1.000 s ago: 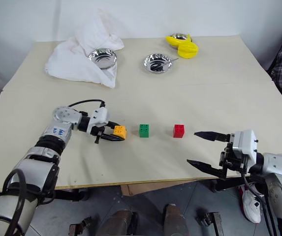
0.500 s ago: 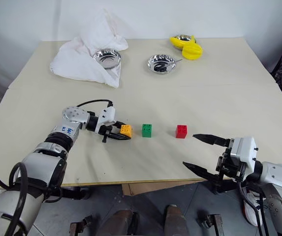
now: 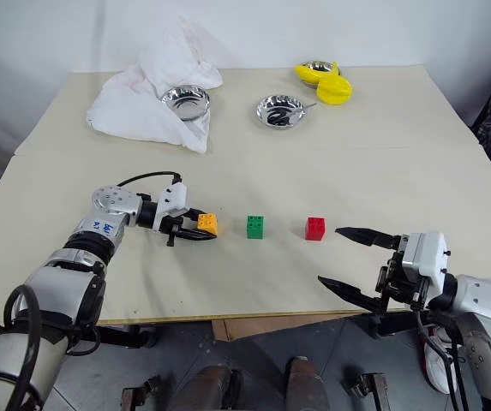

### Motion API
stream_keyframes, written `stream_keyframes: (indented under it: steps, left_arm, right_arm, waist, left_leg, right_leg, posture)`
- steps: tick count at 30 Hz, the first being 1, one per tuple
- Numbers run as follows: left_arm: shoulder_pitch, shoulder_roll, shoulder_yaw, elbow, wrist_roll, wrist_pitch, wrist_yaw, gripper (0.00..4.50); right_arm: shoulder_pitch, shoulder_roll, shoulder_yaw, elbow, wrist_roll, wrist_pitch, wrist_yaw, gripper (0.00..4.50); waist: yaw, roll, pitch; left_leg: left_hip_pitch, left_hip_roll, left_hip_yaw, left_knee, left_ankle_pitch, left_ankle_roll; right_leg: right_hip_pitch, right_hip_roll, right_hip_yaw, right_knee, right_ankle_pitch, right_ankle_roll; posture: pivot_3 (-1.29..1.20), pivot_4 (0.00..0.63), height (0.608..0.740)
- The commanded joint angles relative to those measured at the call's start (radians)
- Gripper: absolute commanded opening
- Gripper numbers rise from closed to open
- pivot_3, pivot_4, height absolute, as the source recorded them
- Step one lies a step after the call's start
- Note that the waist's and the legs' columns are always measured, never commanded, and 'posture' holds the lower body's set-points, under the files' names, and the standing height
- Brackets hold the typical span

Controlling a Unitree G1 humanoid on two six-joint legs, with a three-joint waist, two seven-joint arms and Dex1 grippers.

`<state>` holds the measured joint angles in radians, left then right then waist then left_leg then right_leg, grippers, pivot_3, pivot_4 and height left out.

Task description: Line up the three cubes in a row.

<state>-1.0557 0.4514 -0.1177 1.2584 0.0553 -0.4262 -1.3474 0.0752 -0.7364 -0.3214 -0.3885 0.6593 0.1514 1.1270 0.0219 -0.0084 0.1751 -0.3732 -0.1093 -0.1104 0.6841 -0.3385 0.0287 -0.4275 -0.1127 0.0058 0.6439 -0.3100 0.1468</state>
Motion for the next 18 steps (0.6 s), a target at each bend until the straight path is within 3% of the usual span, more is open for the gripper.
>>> stream_keyframes:
  steps: [1, 12, 14, 18]
  left_arm:
    - [0.012, 0.015, 0.005, 0.001, 0.008, -0.004, -0.038, 1.53]
    - [-0.001, 0.022, 0.003, 0.013, 0.027, 0.016, -0.019, 1.53]
    - [-0.001, 0.023, 0.005, 0.012, 0.025, 0.02, -0.017, 2.27]
    - [0.001, 0.039, 0.039, -0.015, -0.01, -0.02, -0.045, 3.33]
  right_arm:
    - [-0.015, -0.009, -0.004, -0.007, 0.013, -0.001, 0.008, 4.5]
    - [-0.018, 0.0, 0.005, -0.01, 0.006, 0.004, 0.009, 4.5]
    - [-0.018, 0.002, 0.009, -0.01, 0.006, 0.004, 0.007, 4.5]
    - [-0.028, 0.005, 0.024, -0.001, 0.004, 0.001, 0.009, 4.5]
  waist:
    - [0.0, 0.0, 0.0]
    - [0.001, 0.0, 0.0]
    - [0.001, 0.0, 0.0]
    - [0.0, 0.0, 0.0]
  left_leg:
    - [0.0, 0.0, 0.0, 0.0, 0.0, 0.0]
    - [0.0, 0.0, 0.0, 0.0, 0.0, 0.0]
    - [0.0, 0.0, 0.0, 0.0, 0.0, 0.0]
    - [0.0, 0.0, 0.0, 0.0, 0.0, 0.0]
  right_leg:
    - [0.0, 0.0, 0.0, 0.0, 0.0, 0.0]
    - [0.0, 0.0, 0.0, 0.0, 0.0, 0.0]
    - [0.0, 0.0, 0.0, 0.0, 0.0, 0.0]
    - [0.0, 0.0, 0.0, 0.0, 0.0, 0.0]
  posture:
    - [0.0, 0.15, 0.74]
    - [0.0, 0.15, 0.74]
    - [0.0, 0.15, 0.74]
    - [0.0, 0.15, 0.74]
